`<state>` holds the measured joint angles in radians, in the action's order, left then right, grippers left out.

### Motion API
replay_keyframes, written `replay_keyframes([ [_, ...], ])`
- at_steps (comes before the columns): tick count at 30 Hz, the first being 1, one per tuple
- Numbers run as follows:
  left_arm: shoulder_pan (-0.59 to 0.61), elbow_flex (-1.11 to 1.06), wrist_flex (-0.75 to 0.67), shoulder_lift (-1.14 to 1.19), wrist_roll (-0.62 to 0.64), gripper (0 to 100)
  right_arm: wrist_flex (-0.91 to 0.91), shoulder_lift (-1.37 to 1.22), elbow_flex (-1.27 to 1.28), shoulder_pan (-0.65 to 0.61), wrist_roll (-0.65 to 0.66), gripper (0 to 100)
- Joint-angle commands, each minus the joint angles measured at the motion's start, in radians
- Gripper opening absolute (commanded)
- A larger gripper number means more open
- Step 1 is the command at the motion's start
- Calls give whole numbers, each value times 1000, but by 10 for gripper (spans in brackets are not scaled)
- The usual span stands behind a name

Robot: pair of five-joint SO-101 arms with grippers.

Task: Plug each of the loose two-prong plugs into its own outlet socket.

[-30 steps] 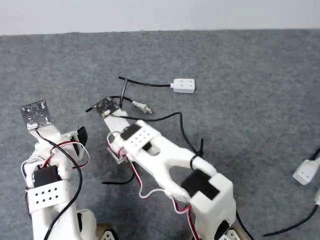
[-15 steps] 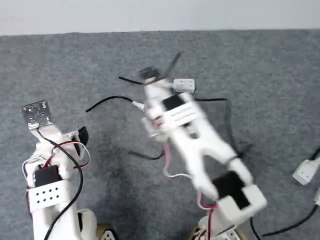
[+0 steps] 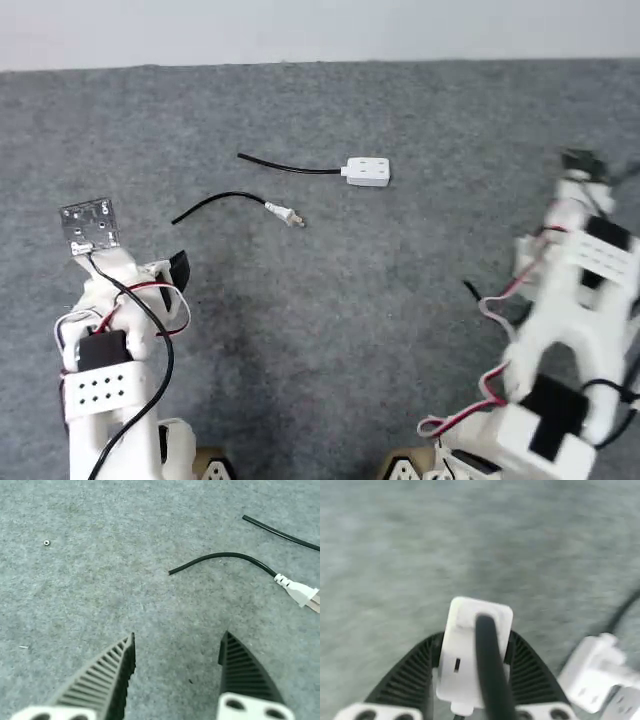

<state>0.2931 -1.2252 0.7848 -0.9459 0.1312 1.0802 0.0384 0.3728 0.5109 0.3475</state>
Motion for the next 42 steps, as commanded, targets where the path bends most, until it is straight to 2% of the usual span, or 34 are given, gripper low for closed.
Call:
replay_keyframes([
  [1,-9,7,-35,3,9,258,-35,-24,-6,71,66,60],
  [5,-9,7,-37,3,9,258,-30,-28,-6,70,64,225],
  [7,-9,7,-37,3,9,258,4,-4,-17,45,64,258],
  [12,-32,5,-31,8,9,258,179,87,-94,-45,64,212],
  [17,-48,47,-34,120,8,259,325,176,-167,-173,20,200],
  [20,-46,107,-32,238,-31,258,309,193,-196,-303,-34,201],
  [24,-44,200,-31,414,-49,258,130,153,-212,-461,-29,199],
  [29,-43,292,-8,562,-66,258,-173,-16,-216,-587,160,200],
  [32,-43,321,20,592,-71,258,-275,-163,-270,-633,299,201],
  [35,-43,325,18,600,-83,258,-269,-325,-414,-664,443,201],
  [42,-48,321,18,605,-94,258,-120,-766,-967,-657,562,199],
])
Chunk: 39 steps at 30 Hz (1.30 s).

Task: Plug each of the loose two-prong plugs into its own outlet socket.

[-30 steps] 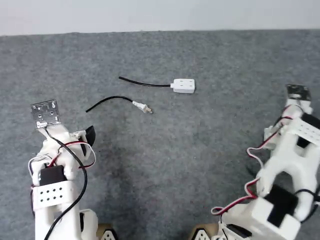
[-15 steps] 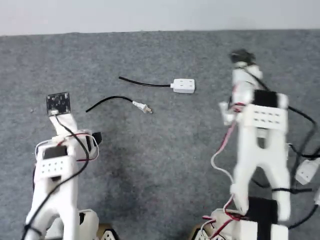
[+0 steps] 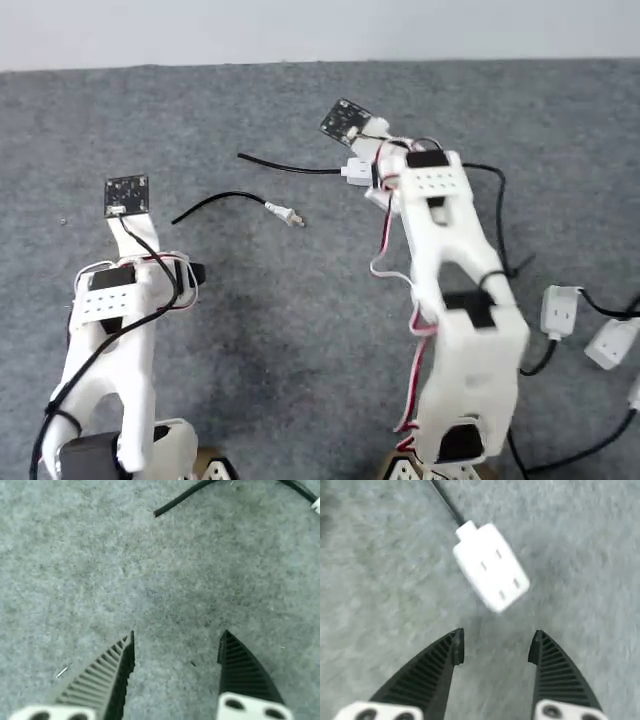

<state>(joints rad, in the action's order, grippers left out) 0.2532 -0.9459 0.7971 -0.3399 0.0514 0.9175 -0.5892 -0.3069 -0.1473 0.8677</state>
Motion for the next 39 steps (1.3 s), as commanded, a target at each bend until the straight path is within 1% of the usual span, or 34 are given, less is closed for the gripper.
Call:
replay_keyframes([
  [1,-8,42,6,-2,-23,258,53,-206,-368,7,44,199],
  [6,-8,42,6,0,-44,258,131,-533,-807,7,78,199],
  [9,-8,42,6,0,-44,258,179,-713,-1049,-19,81,198],
  [14,-8,41,2,2,-46,258,177,-941,-1286,-62,83,190],
  [15,-8,41,-11,2,-46,258,179,-966,-1320,-64,83,167],
  [16,-8,33,-20,2,-46,258,180,-984,-1353,-68,83,124],
  [18,-9,25,-32,2,-46,258,177,-989,-1381,-68,83,4],
  [20,-9,25,-34,2,-46,258,194,-952,-1375,-65,83,32],
  [22,-9,25,-34,0,-46,258,255,-909,-1375,-64,83,4],
  [24,-9,25,-34,0,-46,258,325,-872,-1375,-65,83,9],
  [28,-9,27,-37,0,-46,258,481,-803,-1375,-71,84,10],
  [32,-9,39,-48,0,-41,259,694,-705,-1375,-70,64,10],
  [34,-9,50,-51,0,-40,259,805,-642,-1375,-61,-18,10],
  [36,-11,51,-55,-8,-44,260,883,-578,-1375,-45,-158,10],
  [39,-44,73,-57,-9,-86,259,883,-516,-1369,19,-465,9],
])
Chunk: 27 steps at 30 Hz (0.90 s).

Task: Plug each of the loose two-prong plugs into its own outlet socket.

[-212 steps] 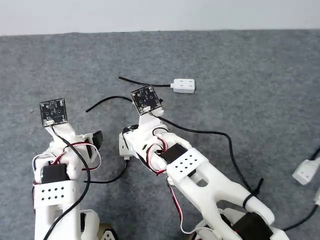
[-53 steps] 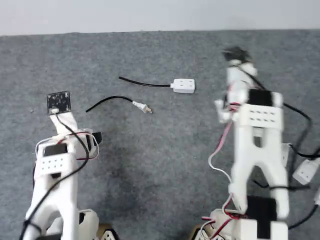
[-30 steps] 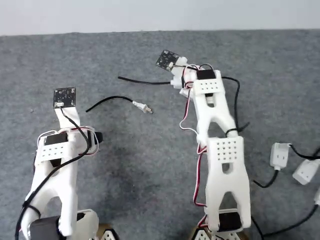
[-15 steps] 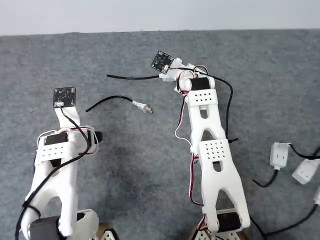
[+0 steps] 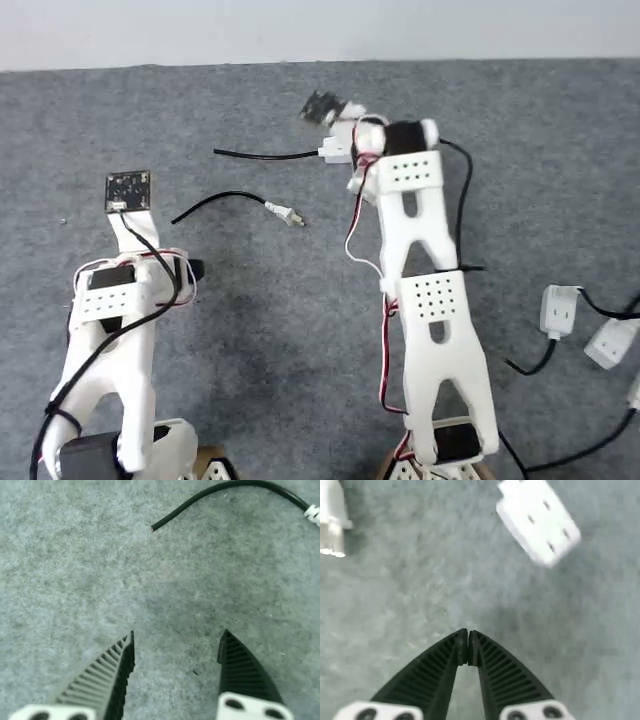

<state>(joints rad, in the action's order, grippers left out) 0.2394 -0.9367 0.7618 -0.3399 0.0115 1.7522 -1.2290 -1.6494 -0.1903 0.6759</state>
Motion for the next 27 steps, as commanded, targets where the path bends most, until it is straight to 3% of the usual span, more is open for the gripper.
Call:
replay_keyframes([
  [1,-37,85,-25,-6,-64,258,48,130,-26,85,-354,8],
  [8,-26,260,-133,75,-75,258,50,117,75,174,-592,8],
  [12,-29,438,-164,250,-57,227,50,110,150,180,-598,8],
  [19,-41,878,-164,646,55,10,50,107,166,174,-635,8],
  [27,-95,1368,-164,1048,55,13,44,35,163,173,-626,8],
])
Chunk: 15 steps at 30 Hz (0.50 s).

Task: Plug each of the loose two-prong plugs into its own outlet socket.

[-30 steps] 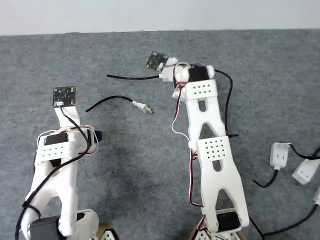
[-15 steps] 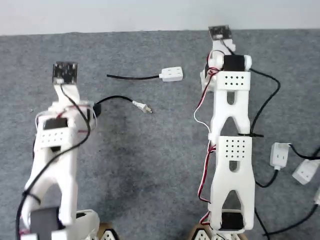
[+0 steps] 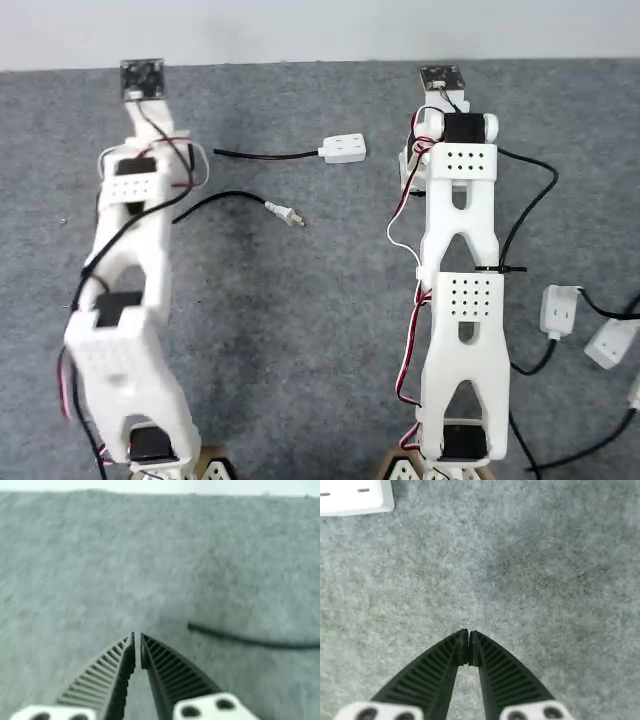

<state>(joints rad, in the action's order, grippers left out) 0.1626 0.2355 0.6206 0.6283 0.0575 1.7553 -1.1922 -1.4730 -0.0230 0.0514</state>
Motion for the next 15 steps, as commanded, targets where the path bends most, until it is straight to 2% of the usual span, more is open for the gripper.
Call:
replay_keyframes([
  [1,-31,243,-23,118,9,13,39,-10,-15,5,3,8],
  [6,-89,449,-41,285,9,13,42,-42,-77,5,20,8],
  [11,-126,634,-239,499,9,13,44,-70,-95,10,26,8],
  [15,-141,839,-216,646,18,13,44,-73,-92,7,28,8],
])
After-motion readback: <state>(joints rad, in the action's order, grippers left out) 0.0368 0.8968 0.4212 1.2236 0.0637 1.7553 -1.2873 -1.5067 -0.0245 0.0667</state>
